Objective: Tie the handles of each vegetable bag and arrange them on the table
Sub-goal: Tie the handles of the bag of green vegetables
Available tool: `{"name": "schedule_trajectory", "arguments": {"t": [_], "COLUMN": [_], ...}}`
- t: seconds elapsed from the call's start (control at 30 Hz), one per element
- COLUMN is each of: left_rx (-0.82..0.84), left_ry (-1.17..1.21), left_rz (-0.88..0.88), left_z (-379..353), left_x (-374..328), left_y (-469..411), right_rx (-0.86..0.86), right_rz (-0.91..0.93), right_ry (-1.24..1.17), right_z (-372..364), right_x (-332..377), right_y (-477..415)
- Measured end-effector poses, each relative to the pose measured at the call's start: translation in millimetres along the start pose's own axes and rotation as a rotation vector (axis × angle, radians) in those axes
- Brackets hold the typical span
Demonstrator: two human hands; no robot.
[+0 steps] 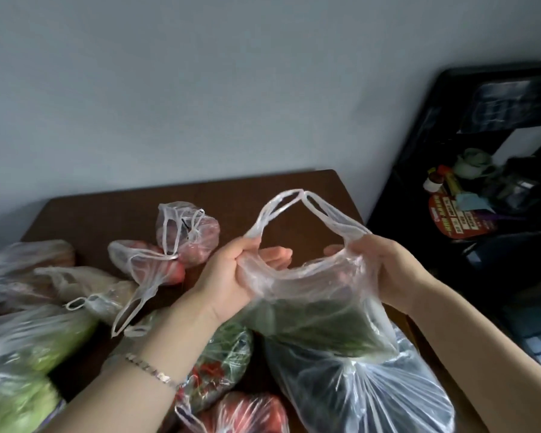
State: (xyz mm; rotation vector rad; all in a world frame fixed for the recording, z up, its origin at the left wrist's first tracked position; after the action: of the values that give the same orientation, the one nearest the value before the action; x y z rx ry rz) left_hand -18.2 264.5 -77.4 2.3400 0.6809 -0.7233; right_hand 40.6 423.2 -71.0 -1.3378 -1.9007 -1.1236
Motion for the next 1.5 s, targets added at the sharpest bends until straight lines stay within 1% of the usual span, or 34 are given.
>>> {"name": "schedule_trajectory", "arguments": {"t": [0.1, 0.17, 0.2, 0.27, 0.37, 0.43, 0.47, 0.53, 0.57, 0.63, 0.7, 0.77, 0.93, 1.0, 1.07, 1.13, 1.23, 1.3, 1.33, 1.4, 1.43, 1.5], "left_rx": [-0.053, -0.085, -0.113, -0.153, -0.158, -0.157, -0.158, -0.169, -0.173, -0.177, -0.209, -0.258, -0.311, -0.32, -0.305, -0.274, -0.18, -0.167, -0.184, -0.203, -0.228, -0.309], "left_ry": [0.096, 0.14, 0.104, -0.061, -0.221, -0.282, -0.28, -0.247, -0.243, -0.296, -0.376, -0.373, -0.322, -0.348, -0.452, -0.486, -0.433, -0.361, -0.363, -0.491, -0.547, -0.567], "left_rz": [0.034, 0.071, 0.094, 0.134, 0.104, 0.061, 0.037, 0.006, 0.001, 0.006, 0.038, 0.113, 0.222, 0.248, 0.24, 0.237, 0.323, 0.346, 0.313, 0.237, 0.181, 0.066], "left_z": [3.7, 10.3, 16.4, 22.2, 22.2, 19.3, 17.6, 15.7, 15.4, 15.1, 16.7, 21.5, 27.1, 27.8, 27.0, 23.6, 9.4, 5.1, 8.2, 14.1, 16.4, 19.0], "left_x": [41.5, 71.7, 84.6, 102.5, 109.3, 107.0, 105.5, 104.7, 104.7, 105.8, 109.4, 117.9, 128.0, 130.2, 130.0, 130.6, 138.7, 140.1, 137.6, 129.8, 124.1, 113.4], "left_y": [8.5, 12.2, 12.2, 15.2, 17.0, 19.4, 20.7, 23.4, 25.0, 26.4, 30.2, 33.7, 32.5, 32.1, 30.7, 30.1, 28.5, 30.9, 30.1, 26.4, 26.2, 26.5], "right_rx": [-0.086, -0.13, -0.167, -0.29, -0.476, -0.615, -0.67, -0.723, -0.724, -0.683, -0.551, -0.416, -0.26, -0.258, -0.305, -0.358, -0.42, -0.405, -0.397, -0.39, -0.39, -0.405], "right_rz": [0.061, 0.015, -0.02, -0.107, -0.199, -0.195, -0.18, -0.142, -0.124, -0.108, -0.071, -0.021, 0.017, 0.034, 0.054, 0.08, 0.093, 0.094, 0.084, 0.046, 0.022, -0.031], "right_ry": [-0.201, -0.329, -0.381, -0.45, -0.391, -0.337, -0.316, -0.311, -0.29, -0.136, 0.041, 0.086, 0.175, 0.278, 0.343, 0.371, 0.427, 0.449, 0.446, 0.405, 0.374, 0.304], "right_z": [-0.1, -0.8, 1.0, 10.8, 22.1, 29.4, 31.4, 30.8, 28.8, 23.1, 7.7, -7.8, -22.2, -24.1, -22.8, -21.9, -19.4, -20.7, -20.9, -19.7, -18.0, -13.0], "right_x": [-24.9, -53.8, -69.0, -100.8, -129.3, -135.0, -134.9, -135.2, -134.4, -129.8, -121.9, -117.9, -113.6, -110.5, -108.6, -106.5, -103.4, -101.4, -101.4, -103.4, -105.8, -112.0], "right_y": [20.0, 29.0, 31.3, 36.4, 43.8, 48.9, 51.7, 53.6, 53.8, 54.9, 51.9, 49.4, 51.2, 53.8, 56.1, 58.6, 61.8, 61.3, 60.4, 58.1, 56.3, 52.9]}}
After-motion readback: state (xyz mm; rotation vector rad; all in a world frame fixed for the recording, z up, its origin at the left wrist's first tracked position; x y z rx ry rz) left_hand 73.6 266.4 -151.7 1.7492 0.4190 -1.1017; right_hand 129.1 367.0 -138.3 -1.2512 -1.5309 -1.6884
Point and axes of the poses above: each hand's wrist, its own y-axis away from the middle knuckle, its own z-axis out of the back of the hand, x = y × z, the point moved 8 cm from there along -y, towards the middle knuckle, and after that the axes turned 12 degrees about x, right-handed, at the moved point
